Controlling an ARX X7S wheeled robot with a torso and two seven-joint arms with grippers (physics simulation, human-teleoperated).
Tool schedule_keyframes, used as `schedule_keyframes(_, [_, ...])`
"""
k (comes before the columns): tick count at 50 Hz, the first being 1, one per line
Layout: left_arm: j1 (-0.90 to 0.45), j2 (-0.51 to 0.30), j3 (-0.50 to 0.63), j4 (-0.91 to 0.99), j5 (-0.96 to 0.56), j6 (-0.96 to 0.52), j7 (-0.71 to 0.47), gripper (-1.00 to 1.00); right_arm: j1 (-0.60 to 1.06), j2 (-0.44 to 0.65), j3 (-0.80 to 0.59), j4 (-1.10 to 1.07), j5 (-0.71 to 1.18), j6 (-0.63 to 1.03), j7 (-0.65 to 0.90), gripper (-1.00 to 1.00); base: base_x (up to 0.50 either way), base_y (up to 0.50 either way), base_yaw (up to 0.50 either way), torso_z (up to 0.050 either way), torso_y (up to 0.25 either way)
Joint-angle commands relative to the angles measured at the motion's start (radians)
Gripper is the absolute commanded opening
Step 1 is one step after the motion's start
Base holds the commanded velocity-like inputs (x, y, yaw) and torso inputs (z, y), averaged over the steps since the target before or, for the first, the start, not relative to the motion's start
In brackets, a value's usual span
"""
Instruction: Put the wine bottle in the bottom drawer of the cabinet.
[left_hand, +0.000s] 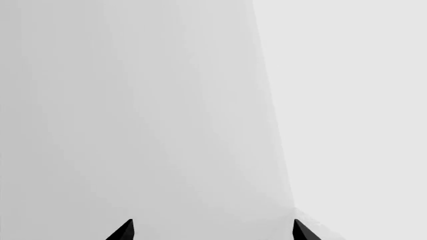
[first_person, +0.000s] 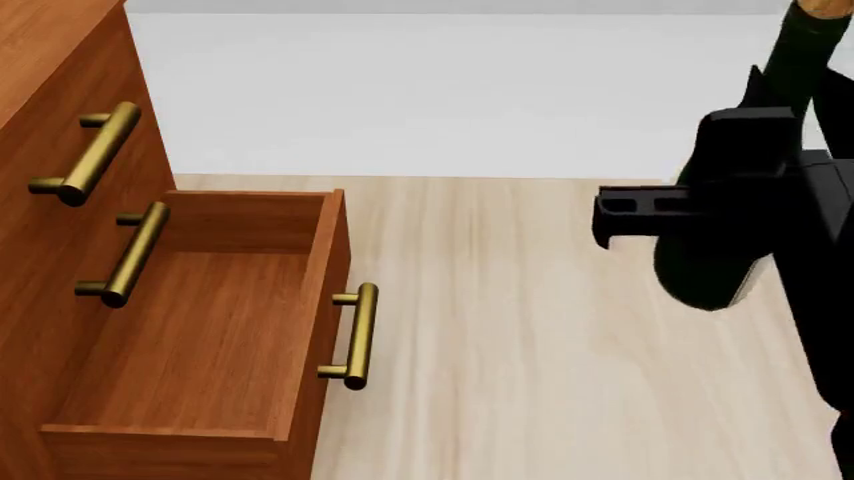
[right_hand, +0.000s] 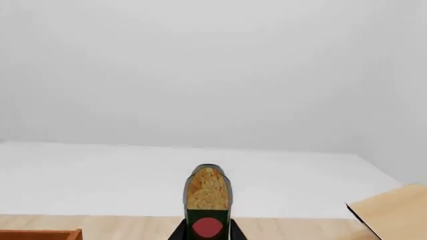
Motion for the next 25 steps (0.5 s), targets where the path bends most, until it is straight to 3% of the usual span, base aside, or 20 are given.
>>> schedule_keyframes(1, [0.007,0.017,0.009,-0.033,0.031,0.037,0.041,1.00,0.190,-0.083,-0.121,0.143,0.083,0.039,-0.020,-1.00,0.00,0.00,0.00,0.000,0.000])
schedule_keyframes(12, [0.012,0.021,0.014,-0.037,0.039,0.047,0.047,1.00,0.287,-0.137,-0.205,0.243,0.121,0.068,-0.013,-1.00,0.00,0.00,0.00,0.000,0.001])
schedule_keyframes(20, [0.019,0.022,0.017,-0.029,0.040,0.045,0.044,1.00,0.355,-0.190,-0.274,0.374,0.287,0.001,0.105,-1.00,0.00,0.00,0.00,0.000,0.000])
schedule_keyframes(25, [0.022,0.020,0.020,-0.020,0.044,0.046,0.042,1.00,0.408,-0.223,-0.318,0.413,0.317,0.027,0.096,-1.00,0.00,0.00,0.00,0.000,0.002])
